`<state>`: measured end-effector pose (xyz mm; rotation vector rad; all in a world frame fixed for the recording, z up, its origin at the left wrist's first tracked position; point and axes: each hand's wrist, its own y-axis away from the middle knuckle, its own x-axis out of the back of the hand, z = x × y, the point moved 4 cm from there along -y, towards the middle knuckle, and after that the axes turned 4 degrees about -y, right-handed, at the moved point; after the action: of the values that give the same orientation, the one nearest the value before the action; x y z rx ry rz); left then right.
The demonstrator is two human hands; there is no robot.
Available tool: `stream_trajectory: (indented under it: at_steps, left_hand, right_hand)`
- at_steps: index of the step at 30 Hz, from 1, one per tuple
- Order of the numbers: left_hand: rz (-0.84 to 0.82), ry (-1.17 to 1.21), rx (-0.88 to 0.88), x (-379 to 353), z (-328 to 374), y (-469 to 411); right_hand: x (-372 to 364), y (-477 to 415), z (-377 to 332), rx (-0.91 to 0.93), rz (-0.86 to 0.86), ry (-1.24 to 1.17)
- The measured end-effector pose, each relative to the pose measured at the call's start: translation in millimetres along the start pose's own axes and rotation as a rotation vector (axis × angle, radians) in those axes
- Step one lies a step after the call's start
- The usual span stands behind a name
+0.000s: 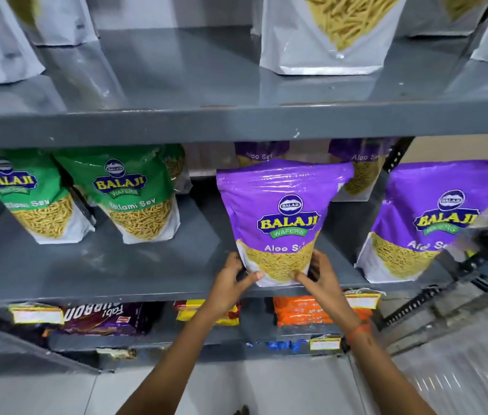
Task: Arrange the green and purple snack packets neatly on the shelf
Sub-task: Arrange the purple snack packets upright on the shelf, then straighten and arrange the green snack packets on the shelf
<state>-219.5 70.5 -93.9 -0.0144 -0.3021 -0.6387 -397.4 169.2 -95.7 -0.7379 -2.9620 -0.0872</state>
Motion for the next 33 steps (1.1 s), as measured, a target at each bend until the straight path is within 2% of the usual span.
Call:
stream_trajectory:
  at_steps: [12,14,16,18,21,25,27,30,33]
  left_hand:
    - [-0.071,-0.038,0.035,-5.1,9.8,16.8]
    - [-0.067,-0.067,0.028,-4.7,14.5,22.8]
    - [0.015,-0.063,0.006,-2.2,22.0,31.7]
    - [0.165,-0.091,-0.055,6.3,32.6,40.1]
    - [0.362,-0.172,-0.208,32.7,49.7,51.3]
    - [0.553,-0.192,-0.303,88.2,55.5,54.2]
    - [0.623,-0.182,-0.231,122.4,39.9,50.0]
    - [0.705,-0.137,-0.088,179.0,4.6,43.9]
    - [0.621,-0.088,0.078,225.3,-23.2,25.9]
  right_hand:
    - [4.0,15.7,-6.1,-0.018,-0.034,0.049]
    - [0.6,25.2,-13.4,0.024,0.044,0.085]
    - [-3.7,43.6,-33.1,0.192,0.264,0.157]
    - [-16.5,64.7,-61.8,0.45,0.447,0.219]
    - [-57.4,75.5,-95.9,0.669,0.398,0.198]
    - [-120.9,61.7,-121.4,0.764,0.232,0.215]
    - [-156.2,42.6,-119.9,0.701,0.12,0.199]
    - [-215.8,1.0,-103.0,0.472,-0.027,0.181]
    - [-258.1,-50.0,-81.1,0.184,-0.121,0.221]
